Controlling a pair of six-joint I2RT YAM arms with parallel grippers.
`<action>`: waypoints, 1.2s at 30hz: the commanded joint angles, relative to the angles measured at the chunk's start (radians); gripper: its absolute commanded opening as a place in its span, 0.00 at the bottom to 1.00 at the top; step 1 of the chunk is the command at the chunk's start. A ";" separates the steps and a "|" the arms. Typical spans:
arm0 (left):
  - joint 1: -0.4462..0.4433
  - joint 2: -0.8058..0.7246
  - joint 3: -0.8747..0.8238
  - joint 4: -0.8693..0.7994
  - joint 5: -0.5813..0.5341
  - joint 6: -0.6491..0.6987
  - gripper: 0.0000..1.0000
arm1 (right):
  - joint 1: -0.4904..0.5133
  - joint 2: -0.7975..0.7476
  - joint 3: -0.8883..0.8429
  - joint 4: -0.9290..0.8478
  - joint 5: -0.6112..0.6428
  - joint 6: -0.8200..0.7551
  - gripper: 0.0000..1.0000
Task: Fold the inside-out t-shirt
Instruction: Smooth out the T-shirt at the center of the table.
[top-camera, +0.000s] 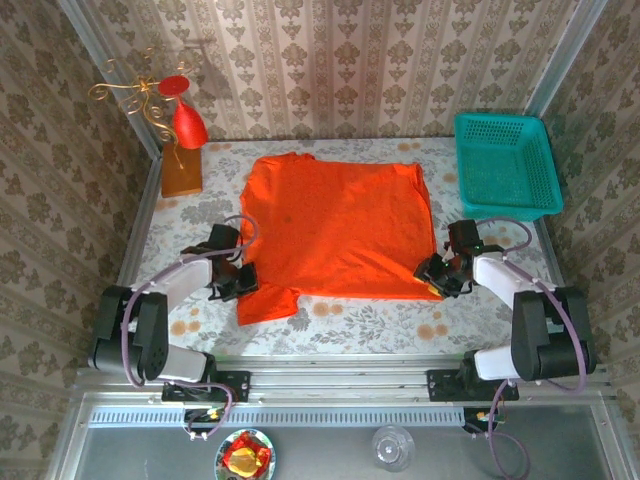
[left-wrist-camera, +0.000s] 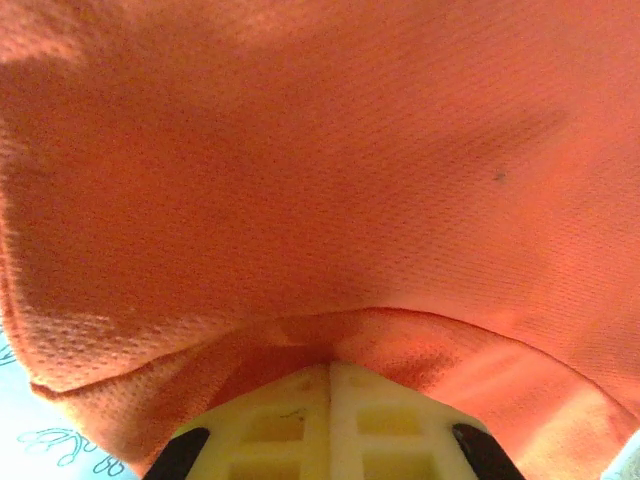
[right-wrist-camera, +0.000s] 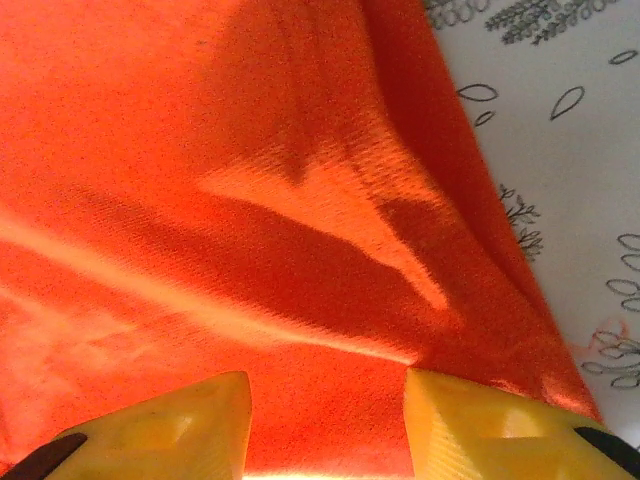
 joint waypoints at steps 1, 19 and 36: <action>-0.001 -0.028 -0.047 -0.008 0.003 -0.012 0.05 | 0.002 0.029 0.005 -0.041 0.073 0.067 0.47; -0.003 -0.353 -0.322 -0.103 0.043 -0.290 0.16 | 0.004 -0.245 -0.157 -0.221 0.137 0.233 0.46; 0.013 -0.120 0.139 -0.141 0.063 -0.059 0.13 | 0.003 -0.076 0.302 -0.224 0.098 -0.228 0.43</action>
